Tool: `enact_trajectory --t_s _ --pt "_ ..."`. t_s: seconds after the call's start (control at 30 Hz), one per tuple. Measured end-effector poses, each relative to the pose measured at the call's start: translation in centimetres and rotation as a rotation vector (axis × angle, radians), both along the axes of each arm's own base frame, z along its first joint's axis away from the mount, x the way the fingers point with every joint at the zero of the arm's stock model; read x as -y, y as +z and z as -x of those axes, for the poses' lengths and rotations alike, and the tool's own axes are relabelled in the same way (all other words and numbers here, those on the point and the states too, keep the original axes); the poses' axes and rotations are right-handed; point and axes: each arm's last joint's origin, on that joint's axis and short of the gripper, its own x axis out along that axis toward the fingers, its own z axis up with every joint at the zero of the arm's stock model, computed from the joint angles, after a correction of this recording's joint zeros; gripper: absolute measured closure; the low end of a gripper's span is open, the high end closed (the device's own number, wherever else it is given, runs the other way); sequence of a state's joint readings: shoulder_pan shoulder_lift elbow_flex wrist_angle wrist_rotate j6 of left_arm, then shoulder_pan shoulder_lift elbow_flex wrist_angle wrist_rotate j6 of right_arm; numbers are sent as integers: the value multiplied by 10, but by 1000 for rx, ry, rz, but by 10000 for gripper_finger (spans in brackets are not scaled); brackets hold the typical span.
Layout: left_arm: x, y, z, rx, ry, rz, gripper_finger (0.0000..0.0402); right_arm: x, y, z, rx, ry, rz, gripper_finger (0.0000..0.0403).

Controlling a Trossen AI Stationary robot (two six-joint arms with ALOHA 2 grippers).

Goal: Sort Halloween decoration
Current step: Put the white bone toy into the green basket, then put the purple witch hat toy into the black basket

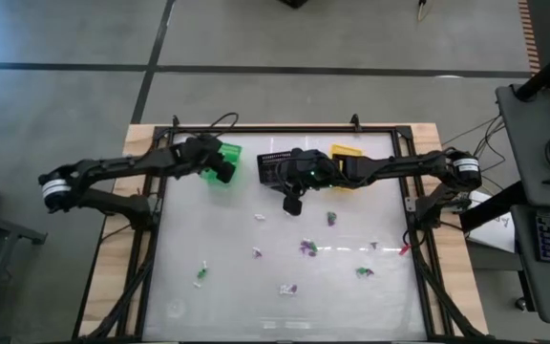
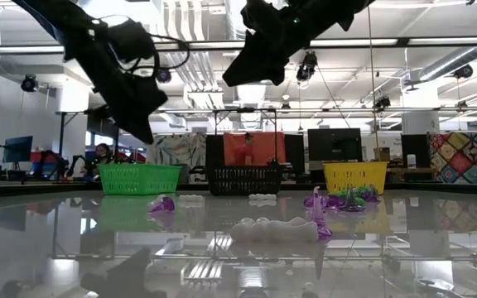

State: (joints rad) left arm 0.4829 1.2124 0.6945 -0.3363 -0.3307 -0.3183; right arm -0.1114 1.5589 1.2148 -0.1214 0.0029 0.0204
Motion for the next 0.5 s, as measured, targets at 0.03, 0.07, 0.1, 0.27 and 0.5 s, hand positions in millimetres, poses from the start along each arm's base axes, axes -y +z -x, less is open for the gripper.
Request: enact_trajectory --t_s 0.03,0.07,0.1,0.27,0.5 --pt "0 -2 -1 -10 0 6 395 0 0 0 0 -2 -4 300" --pt "-1 -4 -2 -19 -1 10 390 0 0 0 1 -3 -6 300" --pt "-1 -6 -3 -25 -1 14 384 0 0 0 0 -3 -6 300" --pt "-2 -11 -4 -44 0 23 349 -1 0 0 -1 -1 -6 300" --pt "-1 -7 -3 -27 0 14 308 -1 -1 0 -5 -10 -23 300"
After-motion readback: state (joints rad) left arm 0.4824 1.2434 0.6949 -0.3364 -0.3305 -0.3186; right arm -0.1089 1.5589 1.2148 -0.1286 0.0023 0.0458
